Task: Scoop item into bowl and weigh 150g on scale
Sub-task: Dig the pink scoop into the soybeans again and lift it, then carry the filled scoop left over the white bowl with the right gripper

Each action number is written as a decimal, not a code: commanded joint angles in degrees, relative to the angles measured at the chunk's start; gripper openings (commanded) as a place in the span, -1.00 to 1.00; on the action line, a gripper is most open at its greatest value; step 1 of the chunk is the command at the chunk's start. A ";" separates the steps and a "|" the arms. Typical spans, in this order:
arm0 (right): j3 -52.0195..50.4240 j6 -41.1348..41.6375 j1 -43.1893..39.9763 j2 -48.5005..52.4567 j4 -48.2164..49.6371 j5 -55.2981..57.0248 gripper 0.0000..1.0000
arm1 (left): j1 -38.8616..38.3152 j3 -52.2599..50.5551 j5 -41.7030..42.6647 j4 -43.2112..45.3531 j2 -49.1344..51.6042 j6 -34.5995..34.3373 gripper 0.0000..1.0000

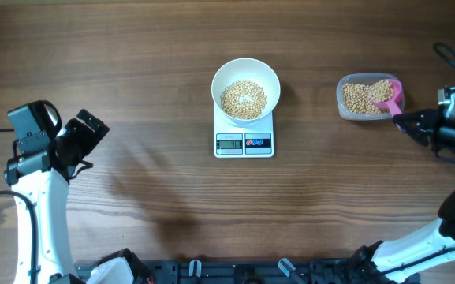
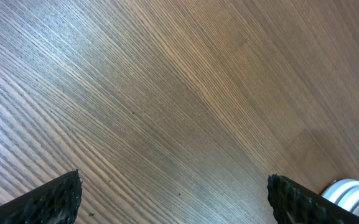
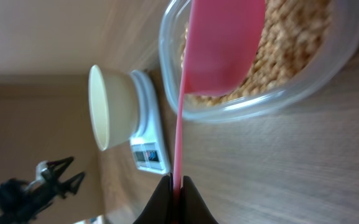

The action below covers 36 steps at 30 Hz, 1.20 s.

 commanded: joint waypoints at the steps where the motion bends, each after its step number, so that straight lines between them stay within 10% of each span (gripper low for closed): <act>1: -0.42 -8.00 -0.17 0.63 -2.51 -6.62 -0.91 | 0.33 -0.15 0.66 0.17 -0.04 1.14 1.00; 24: -0.39 -29.42 0.33 0.61 -23.43 -14.21 -0.91 | 0.33 -0.15 0.68 0.20 -0.04 1.14 1.00; 36: -0.39 -26.97 8.48 -0.37 -23.80 -19.28 -0.91 | 0.33 -0.15 0.66 0.20 -0.04 1.14 1.00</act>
